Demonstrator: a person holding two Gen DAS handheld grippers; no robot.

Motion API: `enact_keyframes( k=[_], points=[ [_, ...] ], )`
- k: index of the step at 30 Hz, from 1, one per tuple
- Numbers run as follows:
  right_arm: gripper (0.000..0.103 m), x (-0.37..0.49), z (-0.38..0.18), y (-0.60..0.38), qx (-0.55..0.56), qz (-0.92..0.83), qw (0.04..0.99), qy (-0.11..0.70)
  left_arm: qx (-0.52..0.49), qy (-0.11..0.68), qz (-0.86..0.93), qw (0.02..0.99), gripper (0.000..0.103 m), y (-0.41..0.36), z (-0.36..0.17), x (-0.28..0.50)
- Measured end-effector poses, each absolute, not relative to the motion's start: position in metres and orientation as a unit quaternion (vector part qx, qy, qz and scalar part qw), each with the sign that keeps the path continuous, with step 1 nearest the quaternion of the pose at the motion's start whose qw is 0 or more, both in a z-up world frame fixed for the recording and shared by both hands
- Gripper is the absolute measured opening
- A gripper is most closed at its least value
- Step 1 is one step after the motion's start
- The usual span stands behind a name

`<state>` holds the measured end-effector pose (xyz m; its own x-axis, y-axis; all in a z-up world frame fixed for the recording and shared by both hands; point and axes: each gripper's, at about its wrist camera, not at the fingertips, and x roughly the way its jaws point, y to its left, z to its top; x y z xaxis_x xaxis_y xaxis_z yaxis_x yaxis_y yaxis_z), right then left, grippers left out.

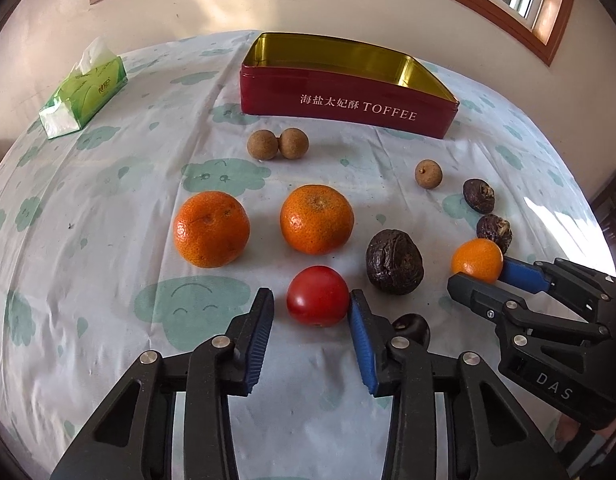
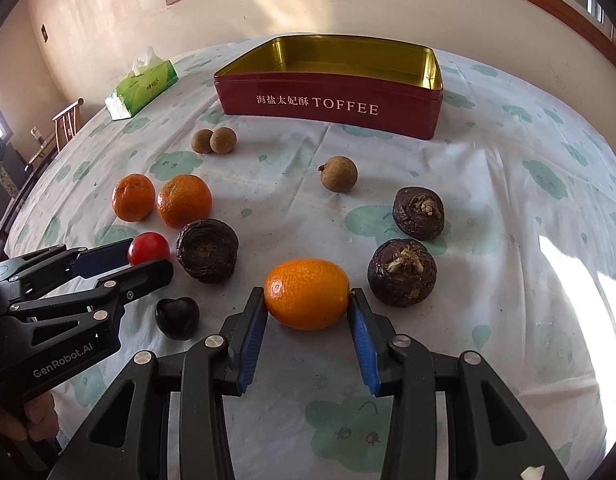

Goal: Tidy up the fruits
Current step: 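Close right tool on small orange while left tool grasps red tomato, then lift and carry orange with right tool while left tool carries tomato into tin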

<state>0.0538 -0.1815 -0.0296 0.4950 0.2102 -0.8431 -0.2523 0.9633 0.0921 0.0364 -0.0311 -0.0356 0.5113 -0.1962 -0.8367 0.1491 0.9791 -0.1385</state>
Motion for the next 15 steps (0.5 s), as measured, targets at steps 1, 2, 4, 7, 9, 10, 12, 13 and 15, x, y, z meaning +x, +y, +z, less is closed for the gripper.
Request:
enact_keyframes(
  k=[1, 2, 4, 7, 9, 10, 12, 13, 15],
  points=[
    [0.039, 0.0538, -0.0296, -0.1814, -0.022, 0.134, 0.864, 0.484, -0.023, 0.485, -0.102, 0.868, 0.033, -0.0326, -0.0353, 0.0367],
    [0.039, 0.0539, -0.0296, -0.1816, -0.022, 0.134, 0.864, 0.484, -0.022, 0.485, -0.104, 0.868, 0.031, -0.0342, -0.0350, 0.0367],
    [0.039, 0.0538, -0.0296, -0.1817, -0.021, 0.134, 0.864, 0.485, -0.018, 0.485, -0.101, 0.869, 0.031, -0.0356, -0.0349, 0.0363],
    [0.039, 0.0538, -0.0296, -0.1810, -0.023, 0.135, 0.864, 0.485, -0.016, 0.485, -0.101, 0.869, 0.031, -0.0361, -0.0347, 0.0360],
    [0.039, 0.0537, -0.0296, -0.1808, -0.022, 0.134, 0.863, 0.486, -0.016, 0.486, -0.100, 0.868, 0.031, -0.0362, -0.0348, 0.0361],
    [0.039, 0.0538, -0.0297, -0.1807, -0.023, 0.135, 0.864, 0.485, -0.015, 0.486, -0.100, 0.868, 0.031, -0.0363, -0.0347, 0.0361],
    [0.039, 0.0537, -0.0295, -0.1809, -0.022, 0.135, 0.864, 0.485, -0.012, 0.487, -0.096, 0.868, 0.031, -0.0363, -0.0343, 0.0362],
    [0.039, 0.0536, -0.0295, -0.1807, -0.023, 0.134, 0.864, 0.485, -0.010, 0.487, -0.093, 0.868, 0.031, -0.0362, -0.0344, 0.0366],
    [0.039, 0.0537, -0.0289, -0.1803, -0.025, 0.132, 0.864, 0.486, -0.009, 0.488, -0.090, 0.868, 0.031, -0.0356, -0.0337, 0.0369]
  ],
)
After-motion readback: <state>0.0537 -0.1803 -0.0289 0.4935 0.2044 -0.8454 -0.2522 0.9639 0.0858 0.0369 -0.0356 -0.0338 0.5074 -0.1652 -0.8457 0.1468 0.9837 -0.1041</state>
